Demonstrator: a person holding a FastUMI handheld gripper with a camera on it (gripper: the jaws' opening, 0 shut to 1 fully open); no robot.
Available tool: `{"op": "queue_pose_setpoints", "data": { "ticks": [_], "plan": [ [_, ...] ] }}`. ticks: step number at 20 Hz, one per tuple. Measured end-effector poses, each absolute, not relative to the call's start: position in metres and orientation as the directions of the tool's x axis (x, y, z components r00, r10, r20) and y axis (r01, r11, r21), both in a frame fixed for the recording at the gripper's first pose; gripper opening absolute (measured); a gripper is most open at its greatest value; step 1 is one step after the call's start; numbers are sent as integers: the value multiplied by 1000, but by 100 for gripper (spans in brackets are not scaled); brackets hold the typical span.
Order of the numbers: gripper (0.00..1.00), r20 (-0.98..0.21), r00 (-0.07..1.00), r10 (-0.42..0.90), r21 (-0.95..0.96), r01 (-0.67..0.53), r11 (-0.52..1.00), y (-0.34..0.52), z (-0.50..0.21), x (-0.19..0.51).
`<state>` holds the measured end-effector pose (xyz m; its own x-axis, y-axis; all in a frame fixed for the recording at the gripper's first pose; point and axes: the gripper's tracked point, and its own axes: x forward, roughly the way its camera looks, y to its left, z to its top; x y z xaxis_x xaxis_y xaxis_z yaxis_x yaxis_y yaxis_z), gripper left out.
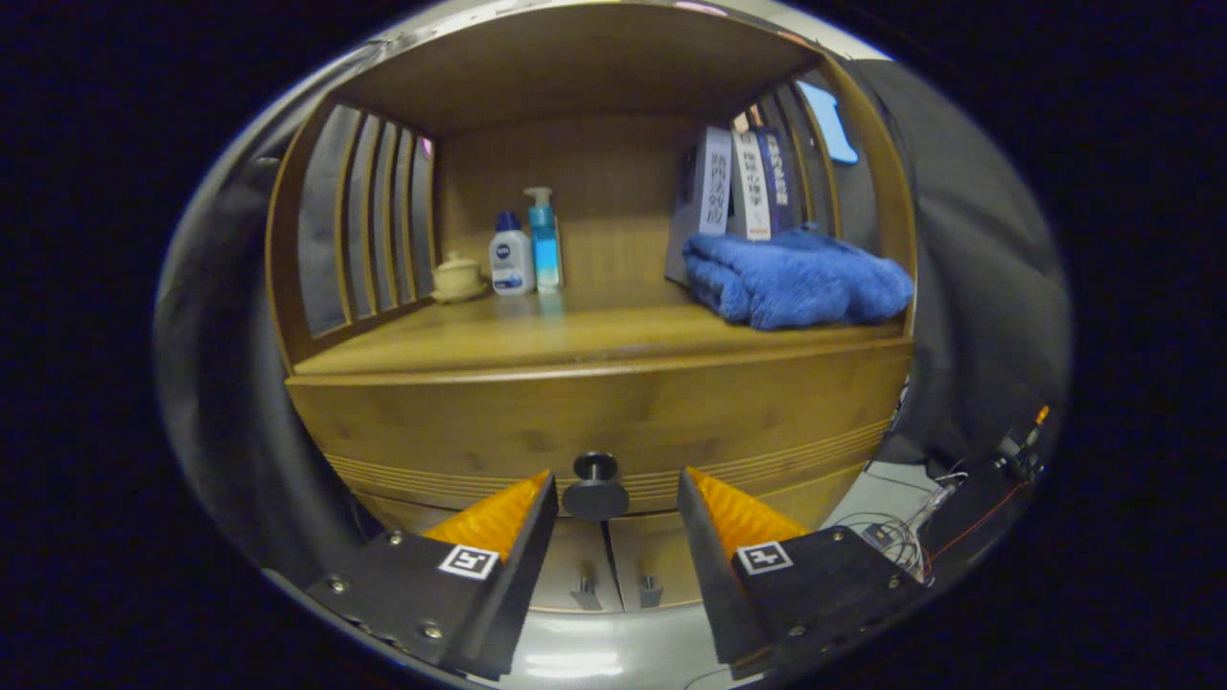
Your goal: Pull open the drawer, take out the items inside it, and place them on the countertop above the cabinet.
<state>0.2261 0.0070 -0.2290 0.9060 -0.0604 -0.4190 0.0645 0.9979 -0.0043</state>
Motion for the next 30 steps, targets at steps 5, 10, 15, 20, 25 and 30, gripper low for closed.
{"op": "queue_pose_setpoints", "data": {
  "ticks": [5,10,15,20,25,30],
  "plan": [
    [63,-454,889,-53,-3,58,998,12,-251,245],
    [39,-442,895,-65,-41,52,998,15,-249,249],
    [31,-452,888,-87,-32,81,996,16,-251,247],
    [31,-478,873,-95,-33,91,995,16,-252,241],
    [31,-500,860,-98,-30,96,995,21,-251,220],
    [31,-509,856,-89,-4,101,995,19,-247,181]
  ]
}}
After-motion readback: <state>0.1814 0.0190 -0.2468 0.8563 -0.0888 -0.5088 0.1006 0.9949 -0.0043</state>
